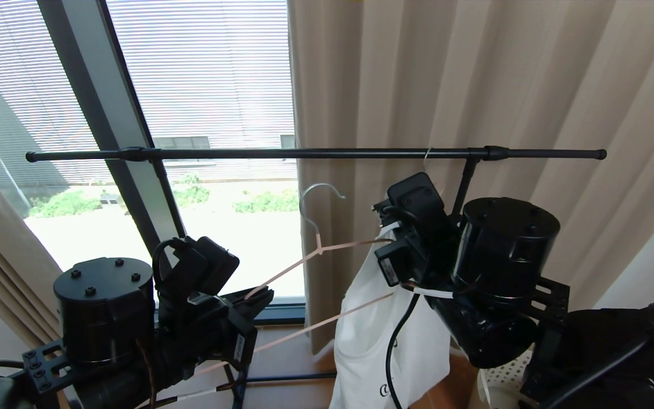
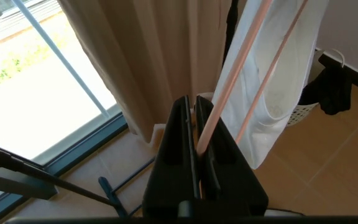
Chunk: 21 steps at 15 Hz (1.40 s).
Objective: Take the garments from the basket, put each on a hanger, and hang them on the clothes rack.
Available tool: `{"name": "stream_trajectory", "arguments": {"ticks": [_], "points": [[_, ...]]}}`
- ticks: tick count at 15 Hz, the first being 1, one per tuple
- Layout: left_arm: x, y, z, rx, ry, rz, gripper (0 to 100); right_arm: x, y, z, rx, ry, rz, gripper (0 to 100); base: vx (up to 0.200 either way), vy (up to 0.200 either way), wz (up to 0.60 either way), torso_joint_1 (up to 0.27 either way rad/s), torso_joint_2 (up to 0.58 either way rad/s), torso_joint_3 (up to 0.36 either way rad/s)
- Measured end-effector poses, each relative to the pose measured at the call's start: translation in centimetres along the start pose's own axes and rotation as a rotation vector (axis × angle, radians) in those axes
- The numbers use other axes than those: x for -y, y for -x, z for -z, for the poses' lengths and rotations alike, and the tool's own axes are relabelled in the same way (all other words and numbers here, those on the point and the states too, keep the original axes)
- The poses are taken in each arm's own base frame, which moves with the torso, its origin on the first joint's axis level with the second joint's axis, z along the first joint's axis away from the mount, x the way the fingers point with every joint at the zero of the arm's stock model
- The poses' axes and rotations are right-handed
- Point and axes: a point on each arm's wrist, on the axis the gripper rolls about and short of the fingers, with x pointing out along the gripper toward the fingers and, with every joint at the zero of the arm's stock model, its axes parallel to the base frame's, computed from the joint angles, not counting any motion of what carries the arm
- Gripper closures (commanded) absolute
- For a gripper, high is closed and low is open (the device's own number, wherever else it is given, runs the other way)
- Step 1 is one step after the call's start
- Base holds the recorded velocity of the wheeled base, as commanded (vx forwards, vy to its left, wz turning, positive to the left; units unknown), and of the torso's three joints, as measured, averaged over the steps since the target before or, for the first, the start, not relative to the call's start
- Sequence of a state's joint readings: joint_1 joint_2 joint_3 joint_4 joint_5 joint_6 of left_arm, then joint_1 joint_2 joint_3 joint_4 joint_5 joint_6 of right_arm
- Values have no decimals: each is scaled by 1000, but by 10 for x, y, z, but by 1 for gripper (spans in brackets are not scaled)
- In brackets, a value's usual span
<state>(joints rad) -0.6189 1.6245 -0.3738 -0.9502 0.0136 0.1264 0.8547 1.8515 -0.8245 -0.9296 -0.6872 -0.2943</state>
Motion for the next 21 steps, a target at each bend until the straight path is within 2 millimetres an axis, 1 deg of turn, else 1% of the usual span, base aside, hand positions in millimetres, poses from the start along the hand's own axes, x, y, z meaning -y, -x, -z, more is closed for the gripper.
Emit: {"name": "stream_trajectory", "arguments": {"ticks": [3, 7, 12, 17, 18, 21], "points": [[2, 1, 2, -5, -4, 11, 100, -4, 5, -9, 62, -47, 3, 100, 0, 0, 0, 0, 0, 0], [5, 2, 5, -16, -12, 27, 100, -8, 9, -10, 74, -52, -8, 100, 0, 0, 0, 0, 0, 0], [8, 4, 8, -27, -17, 43, 100, -6, 10, -13, 84, -60, -4, 100, 0, 0, 0, 0, 0, 0], [7, 10, 6, -6, -16, 82, 100, 1, 8, -16, 89, -69, 17, 100, 0, 0, 0, 0, 0, 0], [7, 10, 6, -7, -17, 82, 100, 1, 9, -16, 91, -71, 15, 100, 0, 0, 0, 0, 0, 0], [6, 7, 6, -10, -16, 64, 100, -9, 20, -19, 91, -72, 12, 100, 0, 0, 0, 0, 0, 0]]}}
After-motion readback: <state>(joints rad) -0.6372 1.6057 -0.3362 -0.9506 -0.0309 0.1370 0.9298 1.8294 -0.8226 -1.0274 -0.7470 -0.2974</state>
